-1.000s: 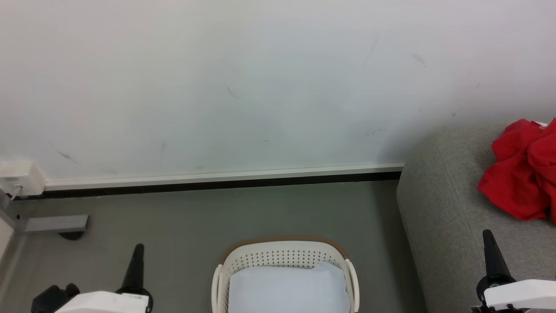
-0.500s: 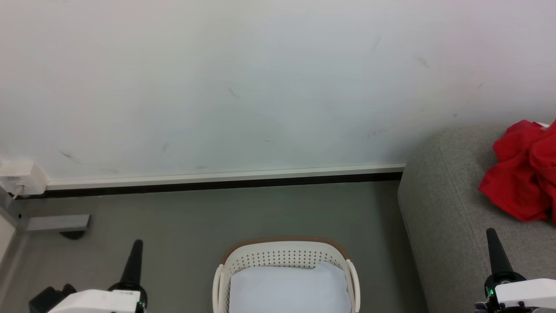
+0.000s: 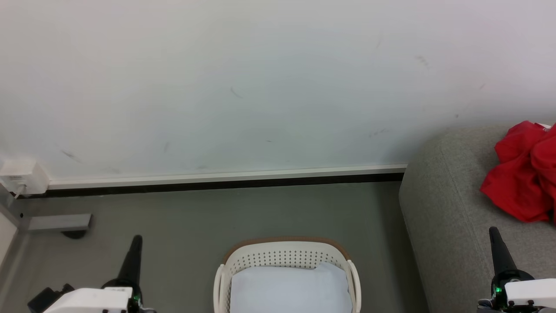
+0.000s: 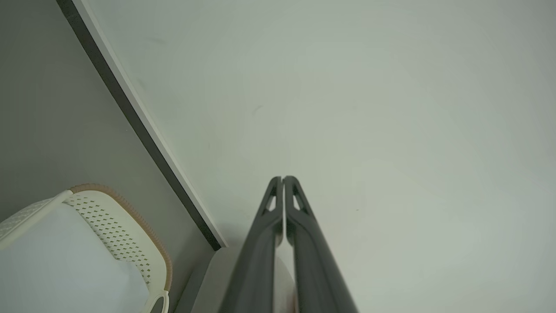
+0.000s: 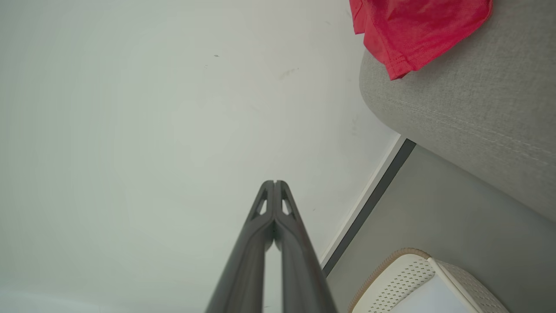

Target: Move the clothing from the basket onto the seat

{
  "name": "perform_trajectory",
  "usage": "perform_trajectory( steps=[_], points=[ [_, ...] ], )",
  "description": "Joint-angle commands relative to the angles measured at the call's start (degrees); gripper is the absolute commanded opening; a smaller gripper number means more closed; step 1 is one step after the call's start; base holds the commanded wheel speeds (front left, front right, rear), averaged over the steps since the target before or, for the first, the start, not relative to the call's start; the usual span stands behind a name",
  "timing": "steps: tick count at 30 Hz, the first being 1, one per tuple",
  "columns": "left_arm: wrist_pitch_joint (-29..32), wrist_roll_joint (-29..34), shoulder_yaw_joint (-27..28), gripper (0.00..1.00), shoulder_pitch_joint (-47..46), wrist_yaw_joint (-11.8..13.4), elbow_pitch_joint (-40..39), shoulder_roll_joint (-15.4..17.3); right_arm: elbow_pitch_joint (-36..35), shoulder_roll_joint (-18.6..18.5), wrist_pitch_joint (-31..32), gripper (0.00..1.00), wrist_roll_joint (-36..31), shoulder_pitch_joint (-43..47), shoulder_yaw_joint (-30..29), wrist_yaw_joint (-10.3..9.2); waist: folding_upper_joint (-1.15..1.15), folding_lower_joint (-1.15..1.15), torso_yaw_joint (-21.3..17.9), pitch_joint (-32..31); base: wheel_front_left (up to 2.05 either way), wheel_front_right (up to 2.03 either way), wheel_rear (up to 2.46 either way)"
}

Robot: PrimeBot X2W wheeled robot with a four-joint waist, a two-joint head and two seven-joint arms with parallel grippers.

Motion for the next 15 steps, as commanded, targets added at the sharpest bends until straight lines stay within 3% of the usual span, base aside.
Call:
perform_trajectory(
  steps=[1,15],
  points=[
    [0.50,-2.14,0.38,0.00,-0.77,-0.31,-0.61,0.10,-0.70,-0.02,0.33,0.00,1.60,0.38,-0.50,-0.10,0.00,0.00,0.04,-0.01,0.00,0.00,0.00],
    [2.18,-8.39,1.11,0.00,-0.89,-0.60,-1.26,-0.14,-1.23,0.10,1.91,0.00,7.69,0.57,-1.21,-0.11,0.00,0.00,0.27,-0.06,0.00,0.00,0.00]
  ],
)
